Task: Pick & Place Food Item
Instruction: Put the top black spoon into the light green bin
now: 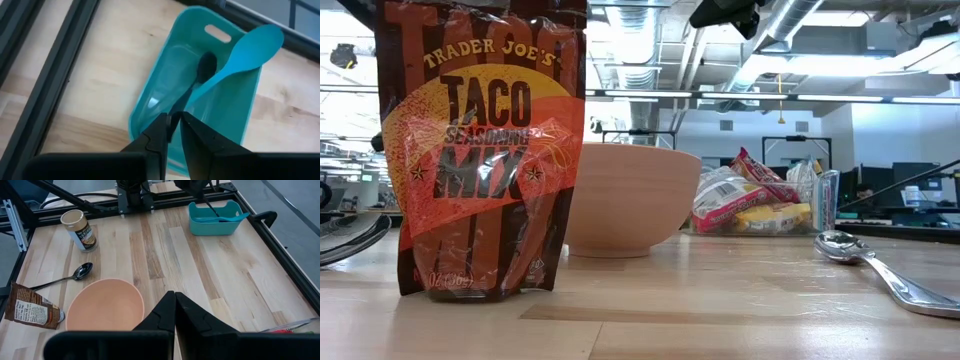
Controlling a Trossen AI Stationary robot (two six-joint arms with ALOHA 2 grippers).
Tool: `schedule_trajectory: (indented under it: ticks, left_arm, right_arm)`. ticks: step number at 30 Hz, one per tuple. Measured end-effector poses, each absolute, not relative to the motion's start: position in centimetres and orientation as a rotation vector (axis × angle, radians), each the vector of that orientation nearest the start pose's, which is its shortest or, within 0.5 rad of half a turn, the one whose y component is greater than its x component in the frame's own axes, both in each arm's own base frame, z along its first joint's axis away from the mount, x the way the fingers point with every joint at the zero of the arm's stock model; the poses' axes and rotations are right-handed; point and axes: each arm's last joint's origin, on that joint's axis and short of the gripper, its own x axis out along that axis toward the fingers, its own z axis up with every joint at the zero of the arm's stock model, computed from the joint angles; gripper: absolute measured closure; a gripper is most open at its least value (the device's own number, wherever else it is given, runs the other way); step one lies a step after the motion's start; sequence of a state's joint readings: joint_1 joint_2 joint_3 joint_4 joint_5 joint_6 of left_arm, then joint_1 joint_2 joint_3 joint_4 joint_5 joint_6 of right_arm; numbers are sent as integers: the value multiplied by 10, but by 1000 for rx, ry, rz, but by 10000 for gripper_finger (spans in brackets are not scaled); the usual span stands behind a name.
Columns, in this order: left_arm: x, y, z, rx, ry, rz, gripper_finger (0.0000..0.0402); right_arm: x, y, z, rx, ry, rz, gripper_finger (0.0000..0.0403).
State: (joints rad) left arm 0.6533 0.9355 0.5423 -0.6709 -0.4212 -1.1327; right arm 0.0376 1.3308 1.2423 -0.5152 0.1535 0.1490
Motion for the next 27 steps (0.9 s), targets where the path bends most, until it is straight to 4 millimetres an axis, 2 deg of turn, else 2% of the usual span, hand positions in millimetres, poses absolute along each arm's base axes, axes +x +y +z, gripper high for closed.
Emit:
schedule_trajectory:
  ticks: [14, 21, 27]
  left_arm:
    - [120, 104, 194, -1091, 478, 1437, 356]
    - [115, 99, 190, -1116, 578, 1440, 355]
    - [115, 98, 190, -1136, 596, 1422, 349]
  right_arm:
    - [286, 6, 343, 85, 592, -156, 403]
    - [286, 7, 343, 92, 594, -133, 403]
    - [286, 7, 343, 92, 594, -133, 403]
